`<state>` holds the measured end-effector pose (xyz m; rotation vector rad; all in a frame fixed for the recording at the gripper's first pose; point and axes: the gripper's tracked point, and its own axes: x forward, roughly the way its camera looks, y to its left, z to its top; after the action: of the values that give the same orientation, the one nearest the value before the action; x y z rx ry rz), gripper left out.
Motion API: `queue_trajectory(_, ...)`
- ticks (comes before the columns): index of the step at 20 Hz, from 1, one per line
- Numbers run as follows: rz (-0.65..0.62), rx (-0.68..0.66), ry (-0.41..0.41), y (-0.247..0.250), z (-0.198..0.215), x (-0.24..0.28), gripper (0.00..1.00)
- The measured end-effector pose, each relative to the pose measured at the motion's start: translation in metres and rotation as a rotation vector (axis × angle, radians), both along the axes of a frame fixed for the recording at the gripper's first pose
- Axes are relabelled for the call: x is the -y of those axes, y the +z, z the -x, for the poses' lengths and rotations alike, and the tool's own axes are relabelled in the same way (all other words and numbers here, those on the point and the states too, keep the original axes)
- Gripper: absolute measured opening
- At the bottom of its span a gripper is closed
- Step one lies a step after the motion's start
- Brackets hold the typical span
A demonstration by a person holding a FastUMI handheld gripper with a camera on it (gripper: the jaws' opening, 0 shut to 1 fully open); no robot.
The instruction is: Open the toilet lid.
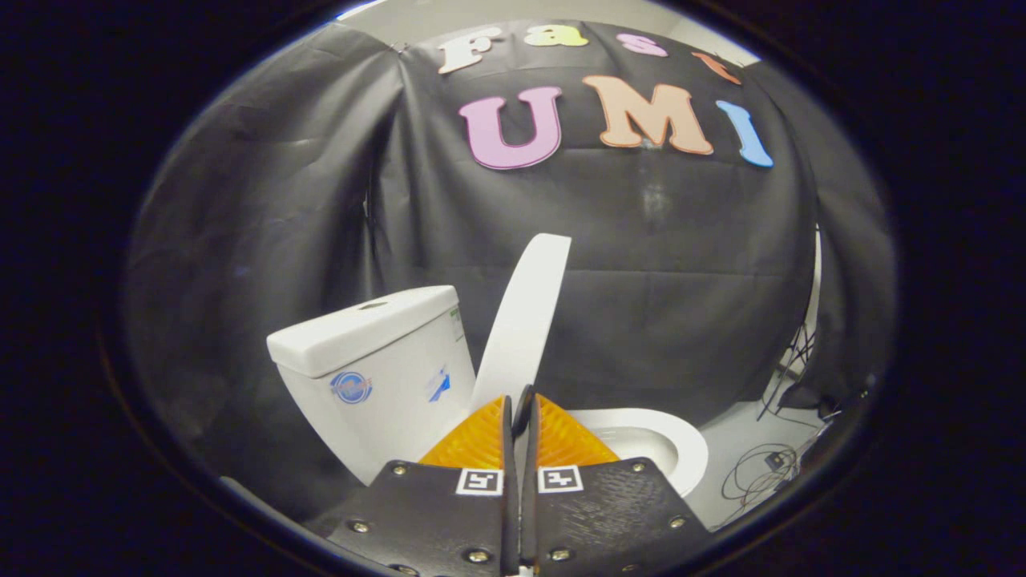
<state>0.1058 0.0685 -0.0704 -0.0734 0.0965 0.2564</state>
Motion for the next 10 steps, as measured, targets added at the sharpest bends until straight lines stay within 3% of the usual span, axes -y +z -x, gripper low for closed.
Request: queue_trajectory(10, 0.082, 0.081, 0.038, 0.009, 0.001, -0.019, 0.02)
